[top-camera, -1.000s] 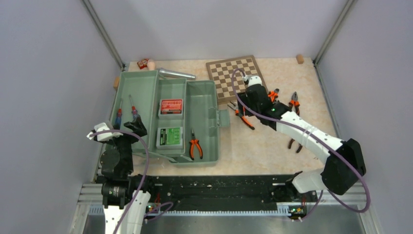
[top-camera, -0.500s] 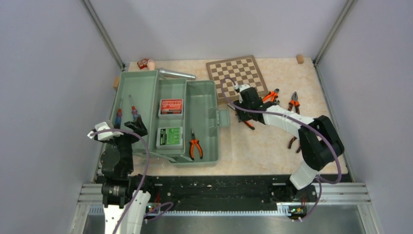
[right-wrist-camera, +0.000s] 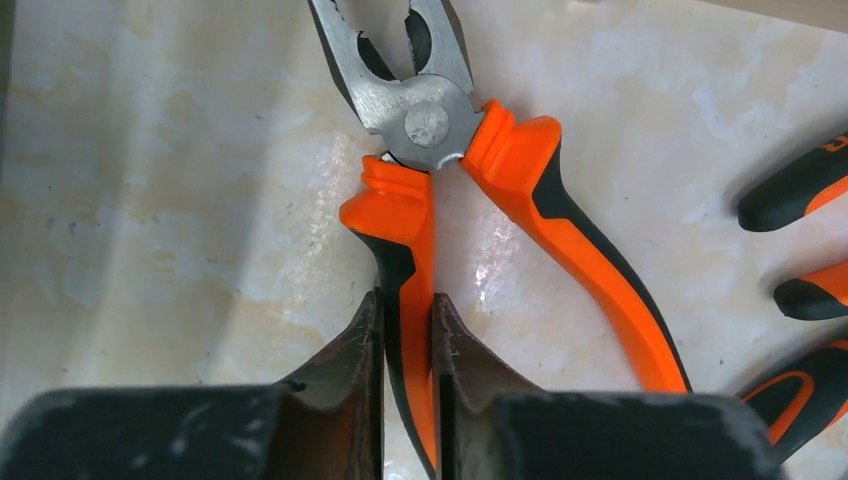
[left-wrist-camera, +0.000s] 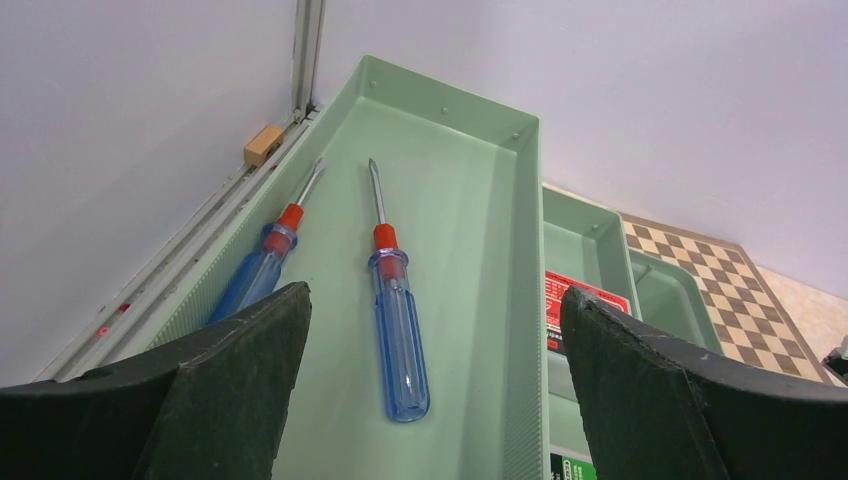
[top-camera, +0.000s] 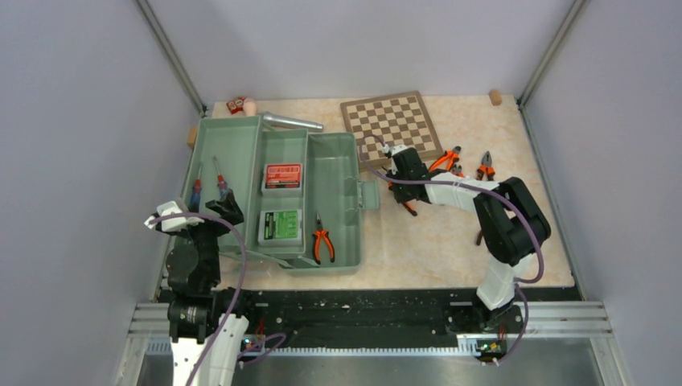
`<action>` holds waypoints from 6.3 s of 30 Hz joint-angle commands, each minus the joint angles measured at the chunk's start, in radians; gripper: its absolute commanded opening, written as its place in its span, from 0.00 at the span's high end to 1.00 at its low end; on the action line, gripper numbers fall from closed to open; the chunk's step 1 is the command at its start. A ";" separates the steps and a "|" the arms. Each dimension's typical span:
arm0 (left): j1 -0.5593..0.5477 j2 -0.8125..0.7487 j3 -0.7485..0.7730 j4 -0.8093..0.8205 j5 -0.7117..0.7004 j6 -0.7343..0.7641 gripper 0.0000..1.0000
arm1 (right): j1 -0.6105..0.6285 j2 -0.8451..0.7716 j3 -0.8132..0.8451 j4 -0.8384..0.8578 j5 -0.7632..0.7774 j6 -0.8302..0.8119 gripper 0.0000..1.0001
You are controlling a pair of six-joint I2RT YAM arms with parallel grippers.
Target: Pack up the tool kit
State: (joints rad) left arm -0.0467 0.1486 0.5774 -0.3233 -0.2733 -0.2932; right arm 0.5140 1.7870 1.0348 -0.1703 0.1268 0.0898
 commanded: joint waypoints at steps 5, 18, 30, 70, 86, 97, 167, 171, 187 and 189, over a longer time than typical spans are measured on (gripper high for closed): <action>-0.004 -0.002 -0.006 0.043 0.014 -0.001 0.01 | -0.007 -0.169 -0.048 0.031 0.041 0.027 1.00; -0.005 -0.004 -0.005 0.037 0.010 -0.003 0.01 | 0.105 -0.526 -0.027 0.023 0.074 0.147 1.00; -0.005 -0.013 -0.003 0.032 0.004 -0.004 0.01 | 0.359 -0.491 0.074 0.188 0.057 0.531 1.00; -0.012 -0.034 -0.005 0.033 0.004 -0.002 0.01 | 0.460 -0.167 0.004 0.570 0.124 1.132 1.00; -0.013 -0.036 -0.006 0.033 0.007 -0.001 0.01 | 0.463 0.090 0.237 0.439 0.290 0.827 0.99; -0.015 -0.036 -0.006 0.032 0.006 0.000 0.01 | 0.463 0.228 0.363 0.336 0.339 0.730 0.78; -0.022 -0.021 -0.005 0.029 0.003 -0.001 0.01 | -0.313 -0.285 -0.128 -0.091 0.237 0.425 1.00; -0.022 -0.023 -0.004 0.028 0.003 -0.001 0.01 | -0.313 -0.424 -0.133 -0.096 0.229 0.429 1.00; -0.022 -0.015 -0.006 0.030 -0.003 -0.001 0.01 | 0.130 -0.658 -0.045 -0.068 0.223 0.420 1.00; -0.022 -0.015 -0.006 0.030 -0.003 -0.001 0.01 | 0.224 -0.640 -0.029 -0.064 0.221 0.456 1.00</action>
State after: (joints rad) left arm -0.0662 0.1249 0.5720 -0.3225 -0.2714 -0.2932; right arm 0.6018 1.1492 0.9134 -0.2977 0.3183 0.5060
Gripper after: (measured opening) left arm 0.987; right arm 0.123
